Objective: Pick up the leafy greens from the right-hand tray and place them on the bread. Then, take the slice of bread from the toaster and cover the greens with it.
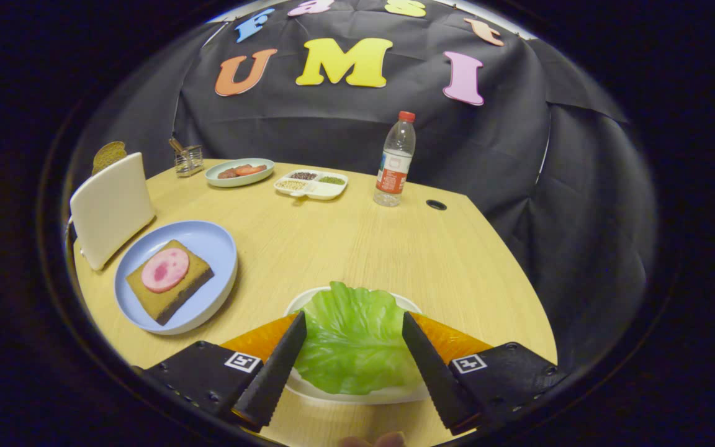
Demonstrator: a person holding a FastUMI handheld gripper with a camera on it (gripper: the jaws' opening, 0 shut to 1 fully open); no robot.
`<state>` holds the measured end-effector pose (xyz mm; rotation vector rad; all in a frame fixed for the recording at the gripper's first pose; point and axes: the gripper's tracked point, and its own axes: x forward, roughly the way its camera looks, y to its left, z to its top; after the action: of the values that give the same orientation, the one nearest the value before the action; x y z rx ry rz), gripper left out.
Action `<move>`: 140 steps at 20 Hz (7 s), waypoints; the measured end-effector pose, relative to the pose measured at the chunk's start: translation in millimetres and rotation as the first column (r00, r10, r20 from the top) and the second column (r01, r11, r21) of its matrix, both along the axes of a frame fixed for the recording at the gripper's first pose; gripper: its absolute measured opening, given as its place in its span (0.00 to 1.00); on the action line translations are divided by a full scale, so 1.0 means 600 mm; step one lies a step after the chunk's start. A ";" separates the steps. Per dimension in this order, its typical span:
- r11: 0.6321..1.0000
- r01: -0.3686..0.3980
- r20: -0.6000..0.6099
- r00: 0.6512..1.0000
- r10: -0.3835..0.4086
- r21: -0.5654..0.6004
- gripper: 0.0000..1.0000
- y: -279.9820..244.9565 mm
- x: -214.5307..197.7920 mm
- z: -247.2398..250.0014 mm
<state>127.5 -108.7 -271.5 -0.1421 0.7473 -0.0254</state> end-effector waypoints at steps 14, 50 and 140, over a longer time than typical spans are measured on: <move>0.986 -0.043 -0.051 0.997 0.052 0.162 0.42 0.026 -0.002 -0.043; 0.988 -0.074 0.195 0.980 0.047 0.134 0.00 0.405 0.043 0.088; 0.815 0.141 0.237 0.917 -0.321 0.562 0.08 0.429 0.045 0.136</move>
<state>154.5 148.6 -189.9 0.4878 0.4142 -0.0729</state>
